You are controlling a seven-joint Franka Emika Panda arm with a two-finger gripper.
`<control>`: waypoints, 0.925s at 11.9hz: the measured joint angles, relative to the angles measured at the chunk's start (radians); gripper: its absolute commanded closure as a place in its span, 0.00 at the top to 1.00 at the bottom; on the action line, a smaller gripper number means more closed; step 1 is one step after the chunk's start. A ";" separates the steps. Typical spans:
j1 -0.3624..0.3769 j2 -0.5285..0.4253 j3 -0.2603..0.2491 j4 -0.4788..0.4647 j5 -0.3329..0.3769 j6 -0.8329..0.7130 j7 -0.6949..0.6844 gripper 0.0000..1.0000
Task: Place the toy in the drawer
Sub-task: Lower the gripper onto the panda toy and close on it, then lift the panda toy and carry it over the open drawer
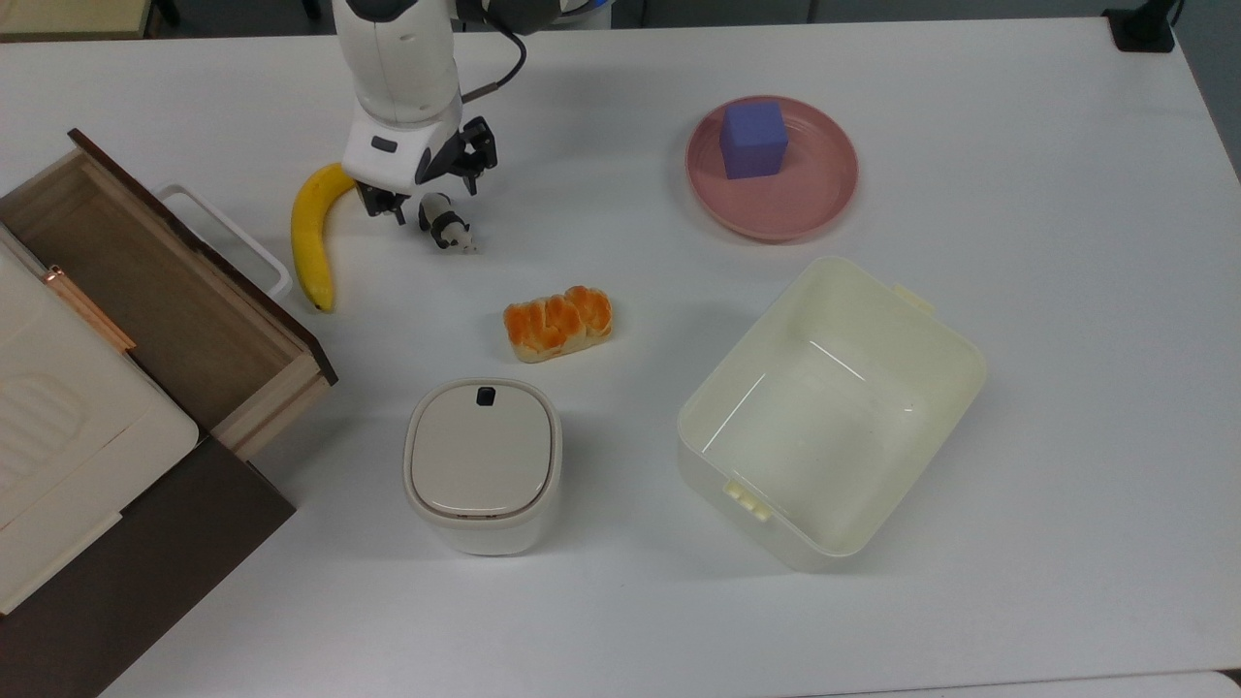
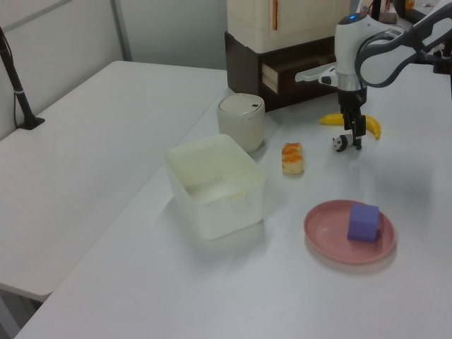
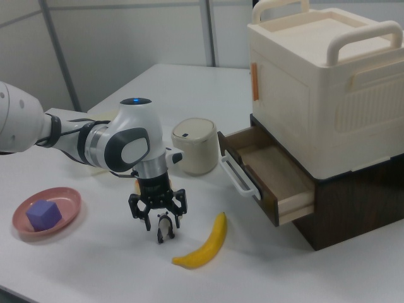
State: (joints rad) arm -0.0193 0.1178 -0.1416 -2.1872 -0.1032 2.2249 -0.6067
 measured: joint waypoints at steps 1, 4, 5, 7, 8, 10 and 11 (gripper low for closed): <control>0.000 0.002 0.000 0.001 0.000 0.002 0.000 0.26; 0.000 0.001 0.000 0.006 -0.001 0.002 0.000 0.20; 0.000 0.002 0.000 0.006 -0.001 0.002 0.000 0.20; 0.000 0.000 0.000 0.029 -0.001 0.002 0.000 0.20; 0.001 -0.006 0.001 0.064 -0.001 -0.021 0.000 0.20; 0.001 -0.030 0.005 0.206 -0.002 -0.195 -0.012 0.21; 0.001 -0.041 0.005 0.297 -0.002 -0.293 -0.038 0.21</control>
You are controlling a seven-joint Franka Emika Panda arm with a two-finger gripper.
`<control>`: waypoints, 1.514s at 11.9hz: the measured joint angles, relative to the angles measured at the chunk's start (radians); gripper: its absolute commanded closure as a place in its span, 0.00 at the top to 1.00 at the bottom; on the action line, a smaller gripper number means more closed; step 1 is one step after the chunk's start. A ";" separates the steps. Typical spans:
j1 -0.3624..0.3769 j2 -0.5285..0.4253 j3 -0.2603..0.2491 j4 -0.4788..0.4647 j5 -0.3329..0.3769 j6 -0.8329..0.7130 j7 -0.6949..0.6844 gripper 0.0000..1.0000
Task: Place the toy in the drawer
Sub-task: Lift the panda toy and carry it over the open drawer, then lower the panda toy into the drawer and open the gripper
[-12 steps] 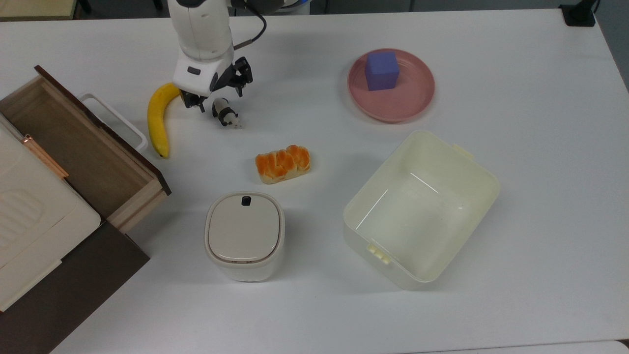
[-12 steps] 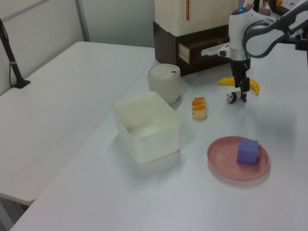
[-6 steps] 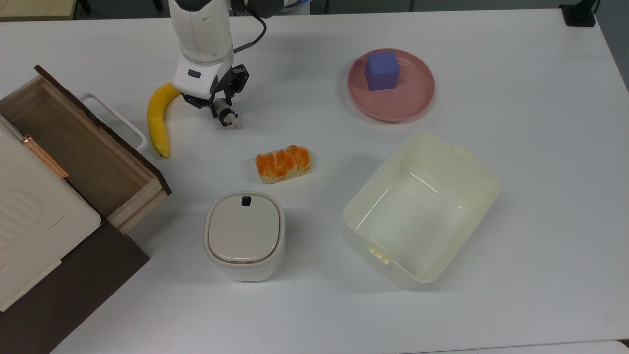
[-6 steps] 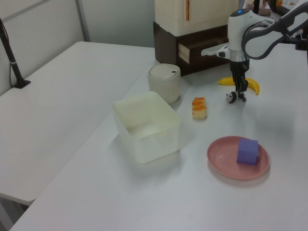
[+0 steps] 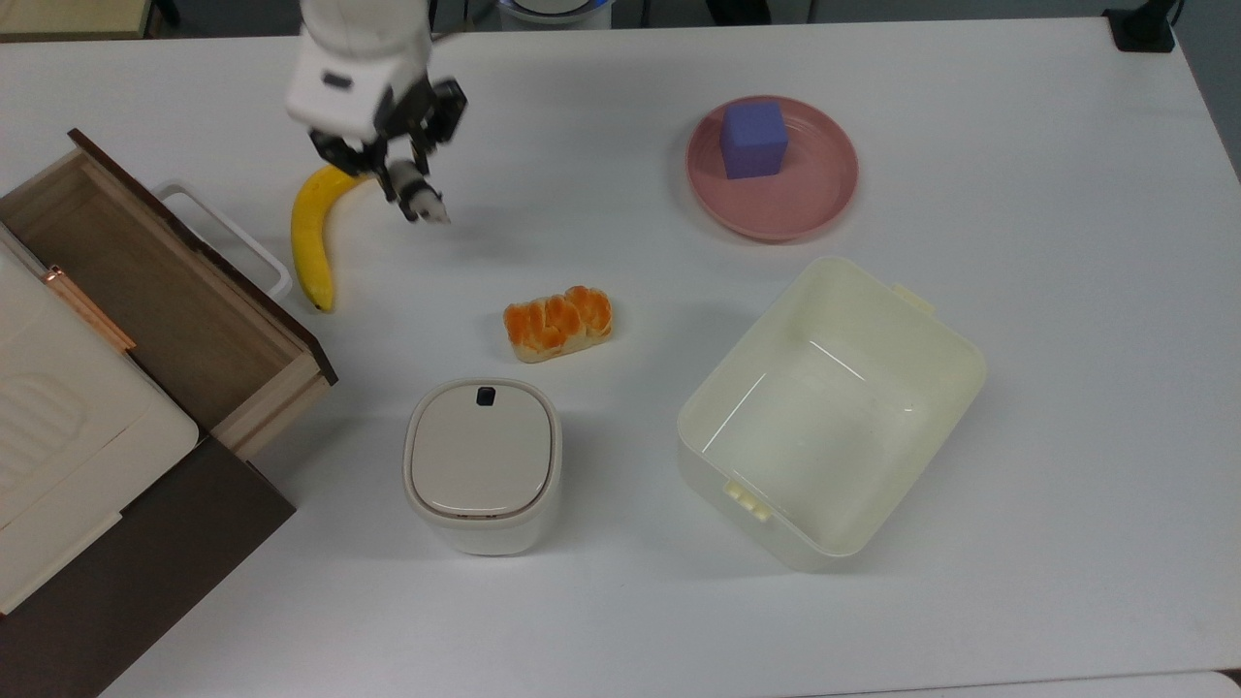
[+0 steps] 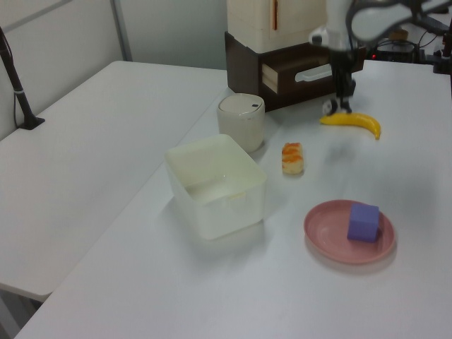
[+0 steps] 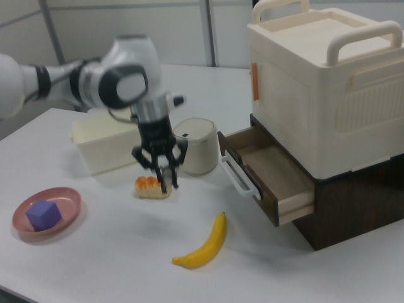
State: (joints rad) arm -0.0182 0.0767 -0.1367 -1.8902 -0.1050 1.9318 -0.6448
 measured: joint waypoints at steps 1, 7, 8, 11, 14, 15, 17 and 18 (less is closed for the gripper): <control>0.000 -0.009 0.000 0.077 0.000 -0.068 -0.026 0.21; -0.084 0.026 -0.011 0.295 -0.022 -0.019 -0.221 0.25; -0.113 0.046 -0.012 0.298 -0.022 0.042 -0.265 0.25; -0.183 0.135 -0.014 0.301 -0.022 0.259 -0.349 0.41; -0.206 0.195 -0.014 0.304 -0.034 0.353 -0.414 0.65; -0.207 0.211 -0.014 0.304 -0.057 0.389 -0.415 0.65; -0.207 0.229 -0.014 0.305 -0.070 0.408 -0.415 0.65; -0.207 0.232 -0.014 0.308 -0.070 0.408 -0.415 0.65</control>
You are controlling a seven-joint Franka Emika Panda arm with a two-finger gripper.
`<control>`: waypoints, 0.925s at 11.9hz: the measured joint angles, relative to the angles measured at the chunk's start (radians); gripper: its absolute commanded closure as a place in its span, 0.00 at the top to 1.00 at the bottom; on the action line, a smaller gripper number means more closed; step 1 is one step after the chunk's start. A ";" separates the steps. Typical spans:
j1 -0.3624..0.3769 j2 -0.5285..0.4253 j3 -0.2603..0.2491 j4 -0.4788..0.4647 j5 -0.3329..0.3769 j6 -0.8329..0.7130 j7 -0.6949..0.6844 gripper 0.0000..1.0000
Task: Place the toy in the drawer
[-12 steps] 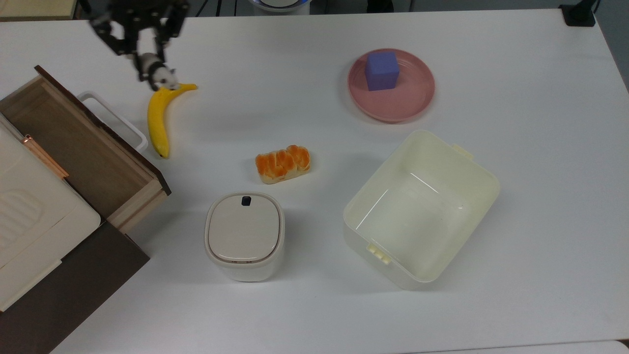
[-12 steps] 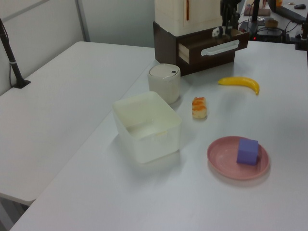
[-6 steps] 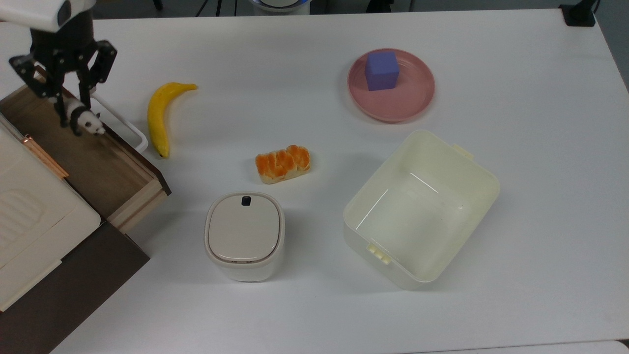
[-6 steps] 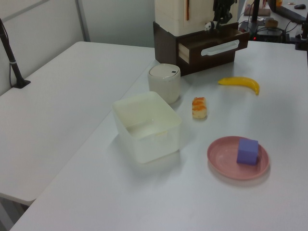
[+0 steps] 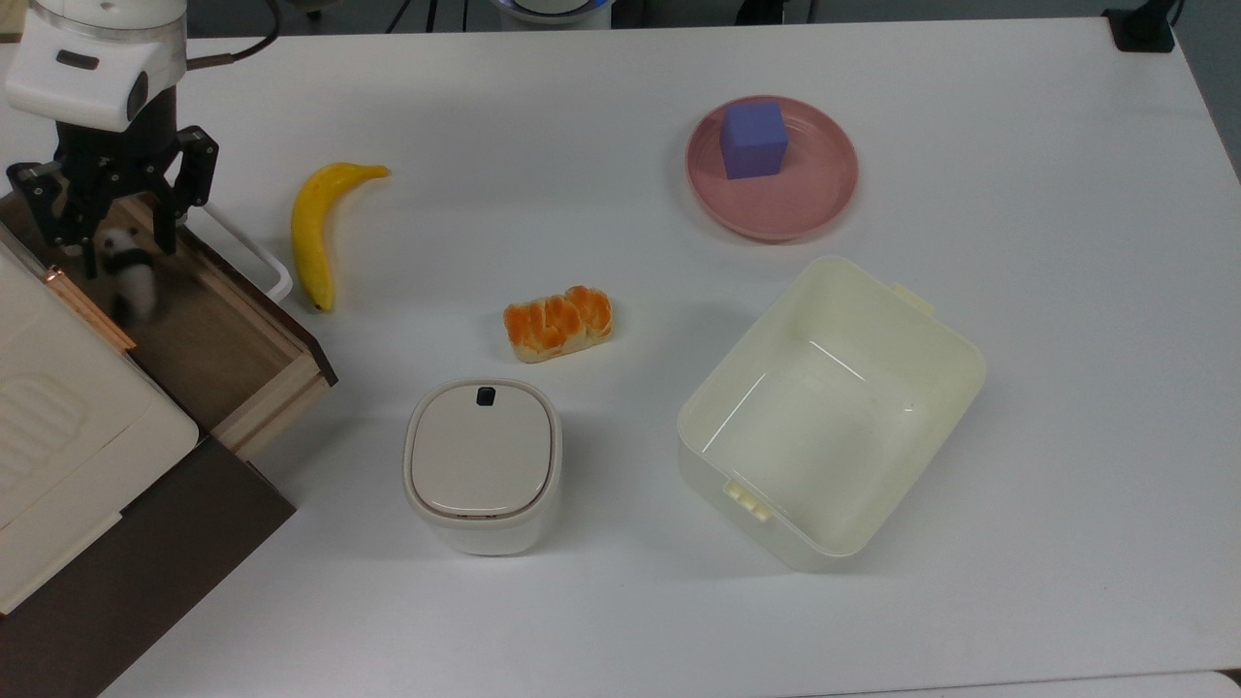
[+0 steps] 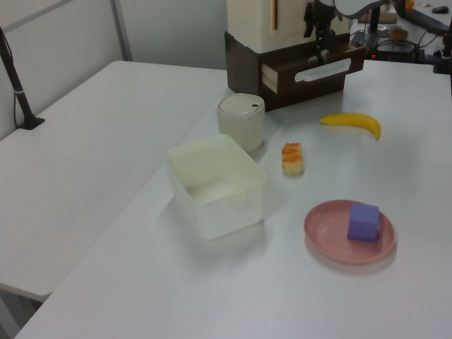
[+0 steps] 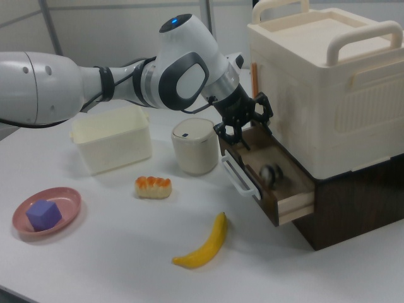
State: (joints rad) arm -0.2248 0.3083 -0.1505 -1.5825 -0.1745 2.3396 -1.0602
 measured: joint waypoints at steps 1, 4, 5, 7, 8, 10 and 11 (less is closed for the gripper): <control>0.000 0.000 0.001 0.004 0.000 0.000 0.006 0.65; 0.008 -0.010 0.021 0.014 0.002 -0.037 0.151 0.67; 0.010 -0.018 0.041 0.018 0.003 -0.099 0.211 0.70; 0.018 -0.042 0.099 0.024 0.021 -0.245 0.354 0.71; 0.022 -0.052 0.126 0.025 0.042 -0.299 0.433 0.80; 0.041 -0.067 0.152 0.025 0.126 -0.357 0.586 0.97; 0.057 -0.075 0.153 0.025 0.163 -0.381 0.667 1.00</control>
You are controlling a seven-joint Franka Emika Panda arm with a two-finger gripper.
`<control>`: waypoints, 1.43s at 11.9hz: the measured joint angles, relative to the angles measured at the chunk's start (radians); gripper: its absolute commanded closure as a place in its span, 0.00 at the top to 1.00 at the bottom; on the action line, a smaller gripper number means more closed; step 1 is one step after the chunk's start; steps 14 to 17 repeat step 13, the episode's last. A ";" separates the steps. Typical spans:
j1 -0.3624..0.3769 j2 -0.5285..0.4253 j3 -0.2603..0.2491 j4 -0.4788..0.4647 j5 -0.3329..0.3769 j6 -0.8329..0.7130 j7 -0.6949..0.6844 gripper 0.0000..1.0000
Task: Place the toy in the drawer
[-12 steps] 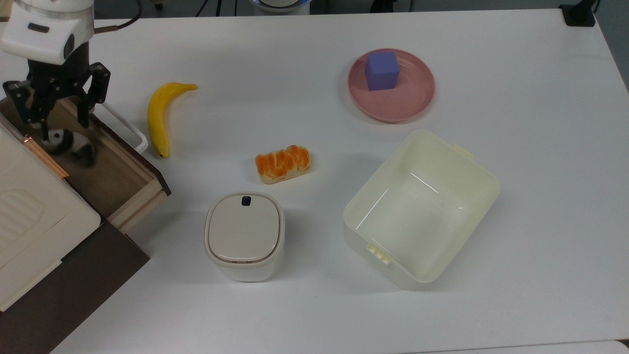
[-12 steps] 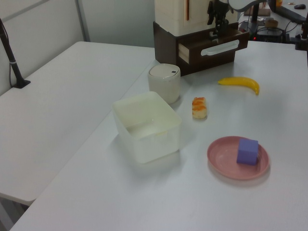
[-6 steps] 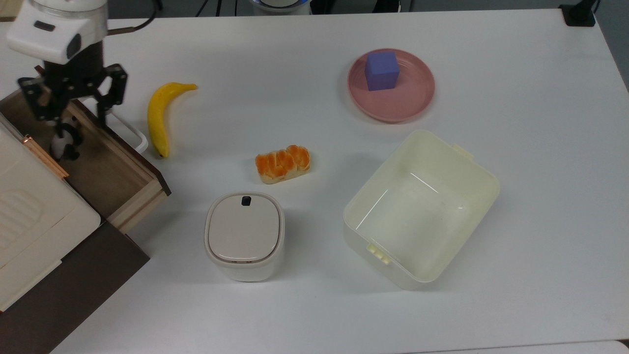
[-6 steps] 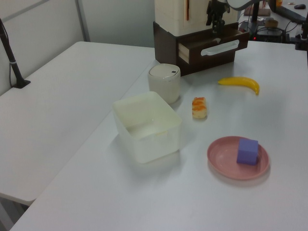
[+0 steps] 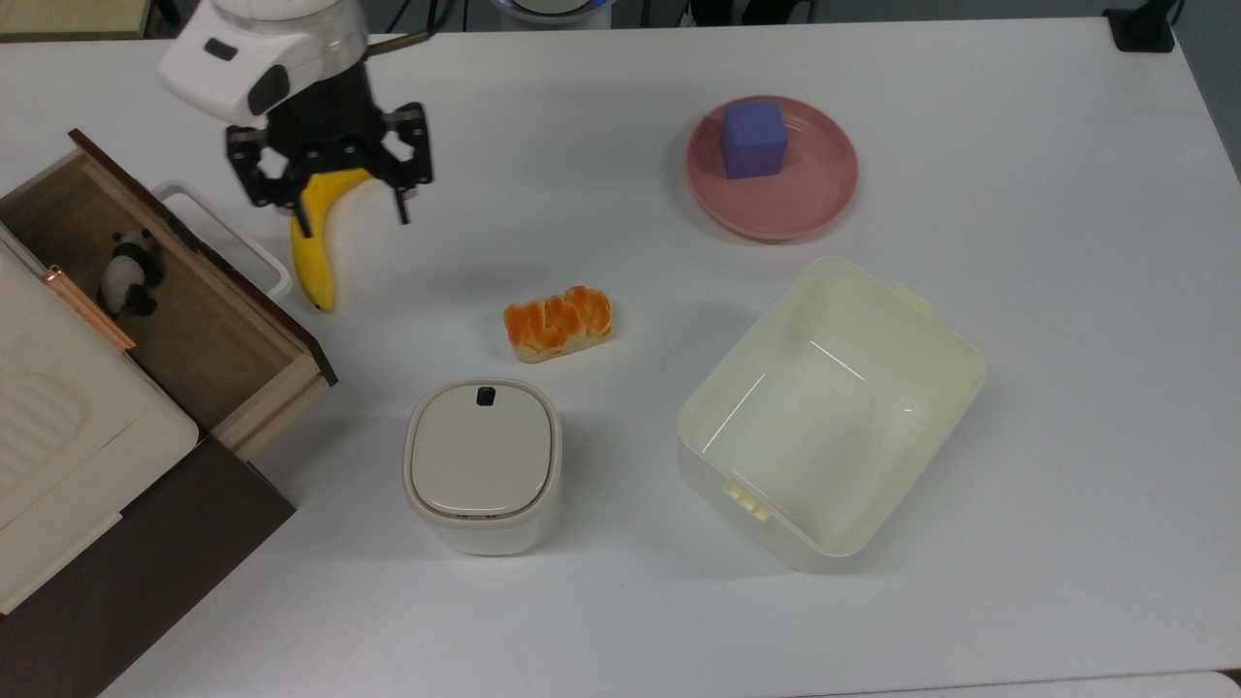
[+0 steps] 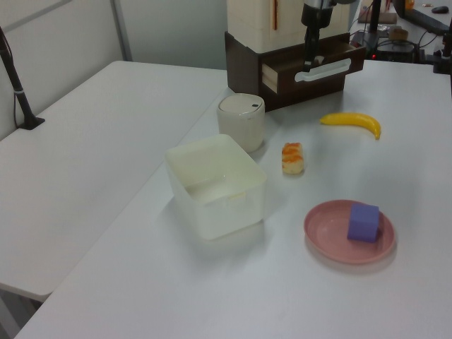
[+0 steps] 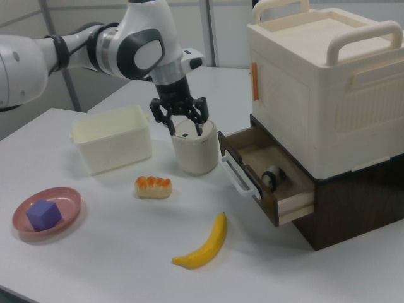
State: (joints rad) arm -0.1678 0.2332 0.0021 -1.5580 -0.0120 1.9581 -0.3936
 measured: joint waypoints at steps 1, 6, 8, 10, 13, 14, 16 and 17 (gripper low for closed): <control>0.017 -0.008 0.000 0.000 0.014 -0.027 0.063 1.00; 0.158 -0.072 -0.071 -0.004 0.018 -0.197 0.290 1.00; 0.180 -0.097 -0.081 -0.015 0.018 -0.223 0.345 1.00; 0.182 -0.101 -0.086 -0.022 0.018 -0.234 0.357 1.00; 0.185 -0.101 -0.086 -0.024 -0.009 -0.258 0.358 1.00; 0.185 -0.101 -0.086 -0.024 -0.009 -0.258 0.358 1.00; 0.185 -0.101 -0.086 -0.024 -0.009 -0.258 0.358 1.00; 0.185 -0.101 -0.086 -0.024 -0.009 -0.258 0.358 1.00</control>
